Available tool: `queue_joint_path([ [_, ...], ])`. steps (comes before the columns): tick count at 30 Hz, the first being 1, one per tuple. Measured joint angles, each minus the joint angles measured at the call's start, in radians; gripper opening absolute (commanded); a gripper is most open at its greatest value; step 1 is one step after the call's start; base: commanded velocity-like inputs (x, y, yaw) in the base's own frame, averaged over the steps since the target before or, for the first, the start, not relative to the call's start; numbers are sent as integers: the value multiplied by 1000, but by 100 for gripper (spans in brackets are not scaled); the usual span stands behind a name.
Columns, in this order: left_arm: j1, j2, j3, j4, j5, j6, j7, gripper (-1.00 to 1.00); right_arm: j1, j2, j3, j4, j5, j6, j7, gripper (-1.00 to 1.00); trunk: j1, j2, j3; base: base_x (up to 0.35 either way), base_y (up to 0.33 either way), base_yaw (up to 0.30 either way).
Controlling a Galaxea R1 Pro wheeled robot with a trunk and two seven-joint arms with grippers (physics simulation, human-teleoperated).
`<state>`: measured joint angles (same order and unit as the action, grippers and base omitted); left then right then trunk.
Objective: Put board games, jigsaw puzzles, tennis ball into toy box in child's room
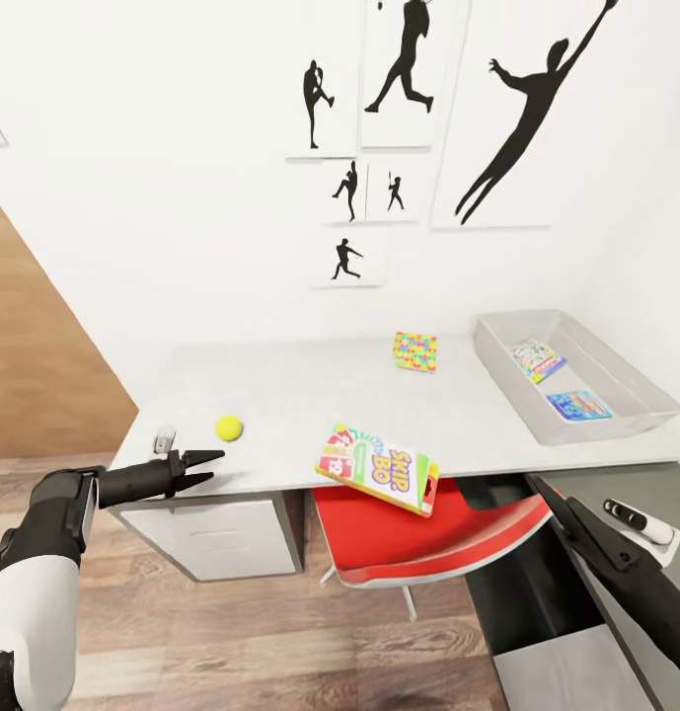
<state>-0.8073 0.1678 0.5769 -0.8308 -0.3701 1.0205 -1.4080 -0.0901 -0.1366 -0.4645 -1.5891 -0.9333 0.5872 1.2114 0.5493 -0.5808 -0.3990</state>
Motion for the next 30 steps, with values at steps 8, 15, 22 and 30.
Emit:
queue_joint_path([
  [8, 0, 0, 0, 0, 0, 0, 0, 100, 0, -1, 0, 0, 0, 0, 1, 100, 0, 0, 13, 0, 0, 0],
  [15, 0, 0, 0, 0, 0, 0, 0, 100, 0, -1, 0, 0, 0, -1, 8, 100, 0, 0, 25, 0, 0, 0],
  [22, 0, 0, 0, 0, 0, -1, 0, 100, 0, -1, 0, 0, 0, -1, 23, 100, 0, 0, 37, 0, 0, 0],
  [30, 0, -1, 0, 0, 0, -1, 0, 100, 0, -1, 0, 0, 0, -1, 24, 100, 0, 0, 50, 0, 0, 0],
])
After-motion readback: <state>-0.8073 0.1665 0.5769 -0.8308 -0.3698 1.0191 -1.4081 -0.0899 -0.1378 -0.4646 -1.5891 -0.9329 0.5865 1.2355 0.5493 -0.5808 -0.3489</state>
